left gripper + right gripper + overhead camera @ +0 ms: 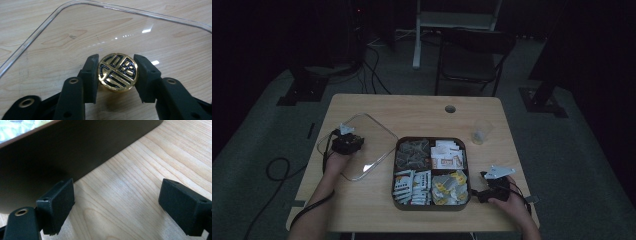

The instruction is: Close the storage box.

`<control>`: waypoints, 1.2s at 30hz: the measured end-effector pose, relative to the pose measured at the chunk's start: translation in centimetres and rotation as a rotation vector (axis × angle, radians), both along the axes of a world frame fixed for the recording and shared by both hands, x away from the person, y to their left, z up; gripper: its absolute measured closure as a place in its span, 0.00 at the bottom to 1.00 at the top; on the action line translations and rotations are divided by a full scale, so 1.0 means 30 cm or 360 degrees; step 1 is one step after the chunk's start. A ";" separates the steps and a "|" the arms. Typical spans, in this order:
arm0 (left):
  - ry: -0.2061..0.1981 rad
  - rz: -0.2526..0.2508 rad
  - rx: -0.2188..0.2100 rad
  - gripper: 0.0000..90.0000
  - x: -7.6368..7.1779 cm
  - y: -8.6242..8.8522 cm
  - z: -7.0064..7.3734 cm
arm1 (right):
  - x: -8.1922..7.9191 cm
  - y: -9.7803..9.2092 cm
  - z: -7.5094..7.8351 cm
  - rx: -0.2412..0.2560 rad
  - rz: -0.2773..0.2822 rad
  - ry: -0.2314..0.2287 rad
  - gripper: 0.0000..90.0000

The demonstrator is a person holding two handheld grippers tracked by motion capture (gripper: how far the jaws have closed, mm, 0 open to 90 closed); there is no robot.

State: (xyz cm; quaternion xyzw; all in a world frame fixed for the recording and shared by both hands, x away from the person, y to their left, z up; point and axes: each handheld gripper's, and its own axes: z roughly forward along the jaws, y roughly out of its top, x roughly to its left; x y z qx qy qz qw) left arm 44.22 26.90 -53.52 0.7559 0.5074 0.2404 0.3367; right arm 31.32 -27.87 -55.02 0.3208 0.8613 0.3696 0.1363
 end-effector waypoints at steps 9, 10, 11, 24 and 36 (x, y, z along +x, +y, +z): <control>0.0030 0.0016 0.0014 0.66 0.002 -0.004 0.013 | 0.000 0.000 0.000 0.0000 0.0000 0.0000 0.14; 0.0034 0.0021 0.0012 0.66 0.001 -0.001 0.016 | 0.000 0.000 0.000 0.0000 0.0000 0.0000 0.14; 0.0033 0.0026 0.0008 0.66 0.000 0.002 0.018 | 0.000 0.000 0.000 0.0000 0.0000 0.0000 0.14; -0.0009 0.0036 -0.0031 0.66 -0.031 0.041 0.093 | 0.000 0.000 0.000 0.0000 0.0000 0.0001 0.14; -0.0079 -0.0076 -0.0053 0.66 -0.061 0.019 0.212 | 0.000 0.000 0.000 0.0000 0.0000 0.0000 0.14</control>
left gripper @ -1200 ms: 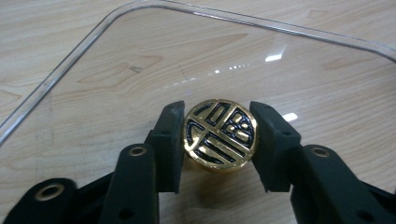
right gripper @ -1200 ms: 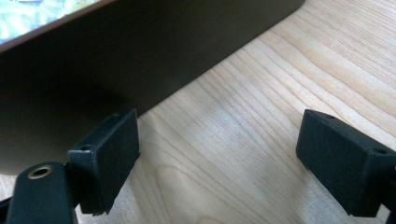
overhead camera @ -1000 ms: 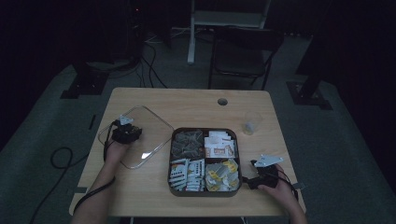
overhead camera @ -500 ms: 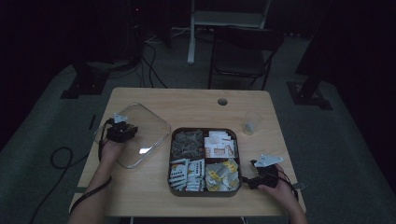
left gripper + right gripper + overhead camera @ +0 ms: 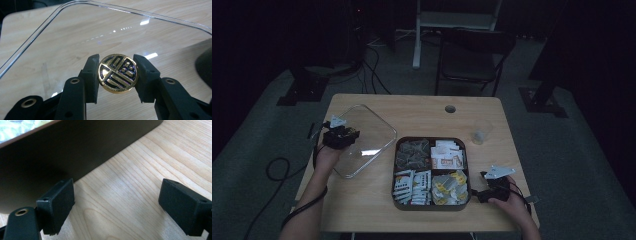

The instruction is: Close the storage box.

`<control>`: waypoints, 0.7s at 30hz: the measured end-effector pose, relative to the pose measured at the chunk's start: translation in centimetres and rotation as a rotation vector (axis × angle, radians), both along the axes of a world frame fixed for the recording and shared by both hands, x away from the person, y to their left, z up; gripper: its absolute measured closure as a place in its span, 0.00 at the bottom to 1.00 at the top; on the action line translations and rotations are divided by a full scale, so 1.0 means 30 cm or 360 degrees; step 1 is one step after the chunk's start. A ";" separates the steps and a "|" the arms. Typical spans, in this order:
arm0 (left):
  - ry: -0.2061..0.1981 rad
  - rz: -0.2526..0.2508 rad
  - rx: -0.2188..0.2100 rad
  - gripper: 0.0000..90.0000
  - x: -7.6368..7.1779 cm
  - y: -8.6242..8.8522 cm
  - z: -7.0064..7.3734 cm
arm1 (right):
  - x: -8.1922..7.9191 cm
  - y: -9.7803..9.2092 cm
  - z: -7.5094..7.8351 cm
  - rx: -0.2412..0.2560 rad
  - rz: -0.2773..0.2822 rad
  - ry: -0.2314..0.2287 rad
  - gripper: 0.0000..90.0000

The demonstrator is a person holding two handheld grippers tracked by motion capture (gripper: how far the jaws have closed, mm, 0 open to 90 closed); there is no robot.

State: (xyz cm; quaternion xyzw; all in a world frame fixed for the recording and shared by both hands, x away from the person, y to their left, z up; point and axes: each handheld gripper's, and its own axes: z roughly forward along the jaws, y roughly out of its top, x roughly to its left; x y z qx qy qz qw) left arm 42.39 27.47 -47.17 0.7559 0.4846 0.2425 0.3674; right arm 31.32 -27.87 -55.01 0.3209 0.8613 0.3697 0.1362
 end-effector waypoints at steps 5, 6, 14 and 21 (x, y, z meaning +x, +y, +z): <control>-0.0036 -0.0067 -0.0022 0.66 -0.012 -0.032 0.052 | 0.000 0.000 0.000 0.0000 0.0000 0.0000 0.14; -0.0043 -0.0081 -0.0020 0.66 -0.015 -0.040 0.060 | 0.000 0.000 0.000 0.0000 0.0000 0.0000 0.14; -0.0074 -0.0227 -0.0034 0.66 -0.031 -0.118 0.107 | 0.000 0.000 0.000 0.0000 0.0000 0.0000 0.14; -0.0090 -0.0328 -0.0063 0.66 -0.039 -0.180 0.132 | 0.000 0.000 0.000 0.0000 0.0000 0.0000 0.14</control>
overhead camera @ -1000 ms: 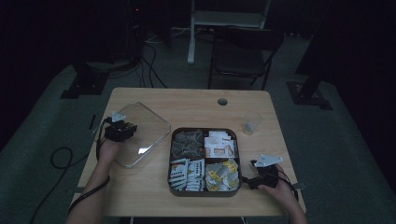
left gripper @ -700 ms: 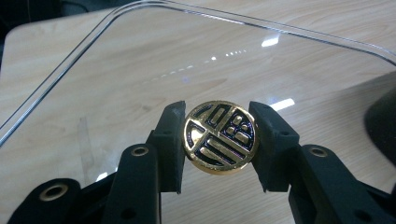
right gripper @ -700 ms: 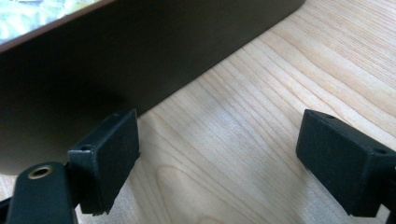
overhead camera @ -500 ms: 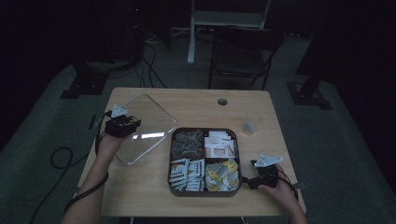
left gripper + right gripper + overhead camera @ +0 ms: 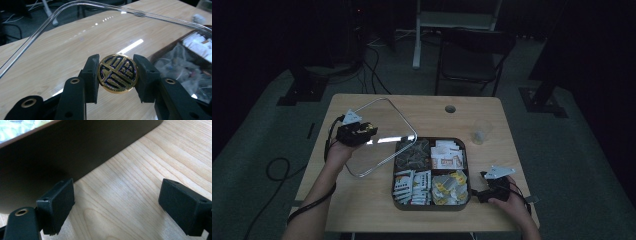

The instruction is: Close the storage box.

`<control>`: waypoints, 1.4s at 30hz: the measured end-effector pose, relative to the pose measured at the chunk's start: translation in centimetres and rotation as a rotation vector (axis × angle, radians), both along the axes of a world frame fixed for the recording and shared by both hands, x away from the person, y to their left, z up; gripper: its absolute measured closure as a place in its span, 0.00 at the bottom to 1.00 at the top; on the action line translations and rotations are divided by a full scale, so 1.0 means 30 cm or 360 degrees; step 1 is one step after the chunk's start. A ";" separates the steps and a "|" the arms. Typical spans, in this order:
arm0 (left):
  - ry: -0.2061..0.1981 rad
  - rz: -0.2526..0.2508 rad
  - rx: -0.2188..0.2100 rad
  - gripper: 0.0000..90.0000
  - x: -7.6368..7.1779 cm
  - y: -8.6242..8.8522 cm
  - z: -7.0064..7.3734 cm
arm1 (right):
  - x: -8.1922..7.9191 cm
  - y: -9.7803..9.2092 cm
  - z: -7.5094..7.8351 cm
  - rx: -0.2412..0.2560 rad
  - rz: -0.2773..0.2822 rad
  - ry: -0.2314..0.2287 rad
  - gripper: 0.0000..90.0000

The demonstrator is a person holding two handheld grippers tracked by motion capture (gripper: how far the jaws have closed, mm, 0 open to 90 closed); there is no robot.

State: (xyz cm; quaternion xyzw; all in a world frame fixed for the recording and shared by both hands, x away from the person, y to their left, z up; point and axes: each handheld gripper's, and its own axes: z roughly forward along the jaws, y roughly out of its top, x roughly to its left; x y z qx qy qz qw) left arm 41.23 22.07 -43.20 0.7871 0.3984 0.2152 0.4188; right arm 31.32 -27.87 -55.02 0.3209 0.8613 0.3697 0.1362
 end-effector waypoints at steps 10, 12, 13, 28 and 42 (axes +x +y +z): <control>-0.0011 -0.0139 -0.0006 0.66 -0.015 -0.084 0.014 | 0.000 0.000 0.000 0.0000 0.0000 0.0000 0.14; -0.0014 -0.0177 -0.0001 0.66 -0.021 -0.105 0.017 | 0.000 0.000 0.000 0.0000 0.0000 0.0000 0.14; -0.0014 -0.0177 -0.0001 0.66 -0.021 -0.105 0.017 | 0.000 0.000 0.000 0.0000 0.0000 0.0000 0.14; -0.0012 -0.0435 0.0026 0.66 -0.061 -0.241 0.022 | 0.000 0.000 0.000 0.0000 0.0000 -0.0001 0.14; 0.0003 -0.0677 0.0032 0.66 -0.099 -0.365 0.006 | 0.000 0.000 0.000 0.0000 0.0000 0.0000 0.14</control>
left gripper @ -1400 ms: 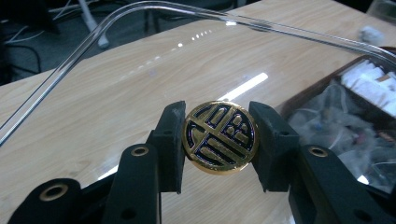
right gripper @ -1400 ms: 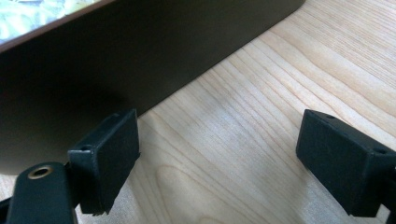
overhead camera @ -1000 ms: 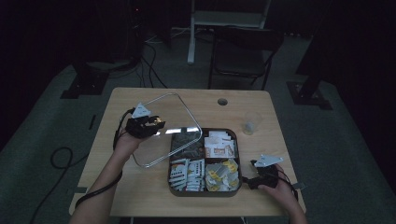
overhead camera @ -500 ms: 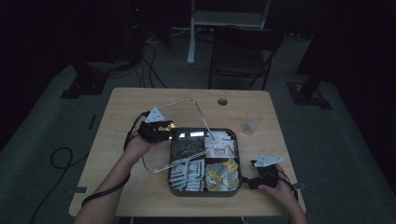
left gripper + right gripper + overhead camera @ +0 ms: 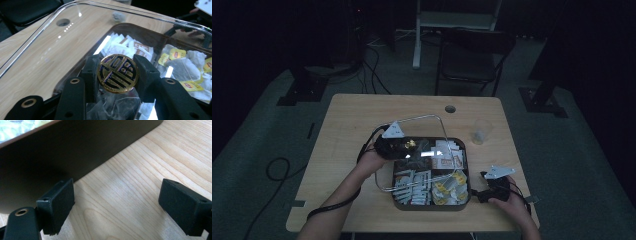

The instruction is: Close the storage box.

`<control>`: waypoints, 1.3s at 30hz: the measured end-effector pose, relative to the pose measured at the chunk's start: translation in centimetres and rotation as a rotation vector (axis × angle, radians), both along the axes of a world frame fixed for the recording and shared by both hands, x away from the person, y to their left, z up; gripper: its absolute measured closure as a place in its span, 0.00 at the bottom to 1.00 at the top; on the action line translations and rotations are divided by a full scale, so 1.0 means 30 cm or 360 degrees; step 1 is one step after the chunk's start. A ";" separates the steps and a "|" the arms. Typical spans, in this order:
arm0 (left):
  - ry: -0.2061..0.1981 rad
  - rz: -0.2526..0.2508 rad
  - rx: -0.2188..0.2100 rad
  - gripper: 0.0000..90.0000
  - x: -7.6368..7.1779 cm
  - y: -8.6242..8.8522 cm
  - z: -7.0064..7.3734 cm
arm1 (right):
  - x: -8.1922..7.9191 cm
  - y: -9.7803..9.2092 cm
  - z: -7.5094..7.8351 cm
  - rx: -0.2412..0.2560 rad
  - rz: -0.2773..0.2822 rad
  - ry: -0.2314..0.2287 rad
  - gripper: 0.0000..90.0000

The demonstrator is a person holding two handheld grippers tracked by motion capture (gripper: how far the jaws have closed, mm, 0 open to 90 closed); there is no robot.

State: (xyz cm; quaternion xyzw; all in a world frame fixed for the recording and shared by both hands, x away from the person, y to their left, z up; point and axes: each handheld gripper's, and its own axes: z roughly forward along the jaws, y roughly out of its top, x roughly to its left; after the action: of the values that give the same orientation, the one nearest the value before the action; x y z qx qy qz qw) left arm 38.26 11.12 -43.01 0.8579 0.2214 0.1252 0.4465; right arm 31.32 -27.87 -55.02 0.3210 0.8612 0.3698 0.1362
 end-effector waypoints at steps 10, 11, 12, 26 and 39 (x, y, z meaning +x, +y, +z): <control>0.0026 -0.0133 0.0030 0.66 -0.020 -0.076 -0.032 | 0.000 0.000 0.000 -0.0001 0.0001 -0.0003 0.14; 0.0028 -0.0141 0.0029 0.66 -0.023 -0.084 -0.035 | 0.000 0.000 0.000 -0.0001 0.0001 -0.0003 0.14; 0.0027 -0.0160 0.0039 0.66 -0.023 -0.091 -0.038 | 0.000 0.000 0.000 0.0000 0.0002 -0.0003 0.14; 0.0049 -0.0305 0.0087 0.66 -0.042 -0.169 -0.088 | 0.000 0.000 0.000 0.0000 0.0001 -0.0003 0.14; 0.0091 -0.0364 0.0123 0.66 -0.042 -0.208 -0.135 | 0.000 0.000 0.000 0.0000 0.0002 -0.0004 0.14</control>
State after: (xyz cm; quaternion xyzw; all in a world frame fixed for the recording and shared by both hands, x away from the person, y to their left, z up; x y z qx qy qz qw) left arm 36.99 4.89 -47.06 0.8973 0.1298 0.0573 0.4180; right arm 31.33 -27.88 -55.02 0.3200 0.8613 0.3701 0.1370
